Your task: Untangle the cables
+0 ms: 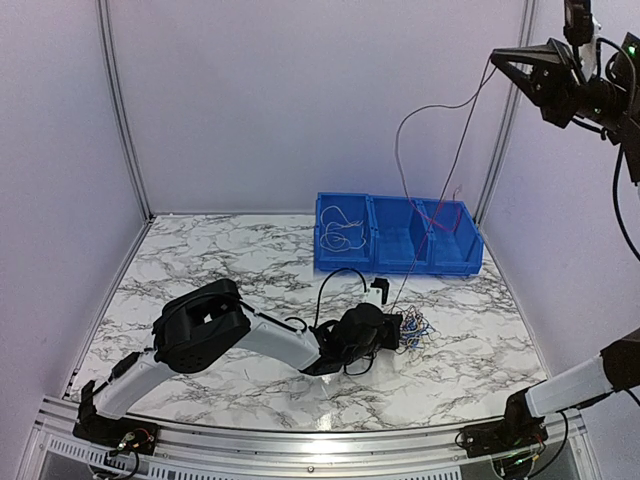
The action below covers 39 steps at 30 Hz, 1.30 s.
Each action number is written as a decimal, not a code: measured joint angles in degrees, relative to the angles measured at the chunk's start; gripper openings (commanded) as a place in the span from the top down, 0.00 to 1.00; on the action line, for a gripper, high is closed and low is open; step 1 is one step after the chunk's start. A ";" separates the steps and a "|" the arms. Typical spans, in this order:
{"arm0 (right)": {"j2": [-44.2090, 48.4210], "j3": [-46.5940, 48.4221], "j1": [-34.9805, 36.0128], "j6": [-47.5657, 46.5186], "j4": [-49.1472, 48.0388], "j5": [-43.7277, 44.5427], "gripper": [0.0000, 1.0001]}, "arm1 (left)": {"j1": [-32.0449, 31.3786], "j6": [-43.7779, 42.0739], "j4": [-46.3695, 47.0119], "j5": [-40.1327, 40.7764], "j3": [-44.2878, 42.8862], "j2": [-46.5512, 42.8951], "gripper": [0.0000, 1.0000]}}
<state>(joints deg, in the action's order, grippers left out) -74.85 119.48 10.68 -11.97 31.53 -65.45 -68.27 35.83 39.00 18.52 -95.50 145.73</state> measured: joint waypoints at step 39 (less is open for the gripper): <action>-3.10 12.04 -1.62 -7.19 -6.60 24.48 1.00 | 0.02 -1.86 -1.42 1.49 5.73 -3.17 0.74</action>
<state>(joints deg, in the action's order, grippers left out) -77.95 131.52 9.06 -19.16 24.93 -40.97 -68.25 33.98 37.58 20.01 -89.78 142.56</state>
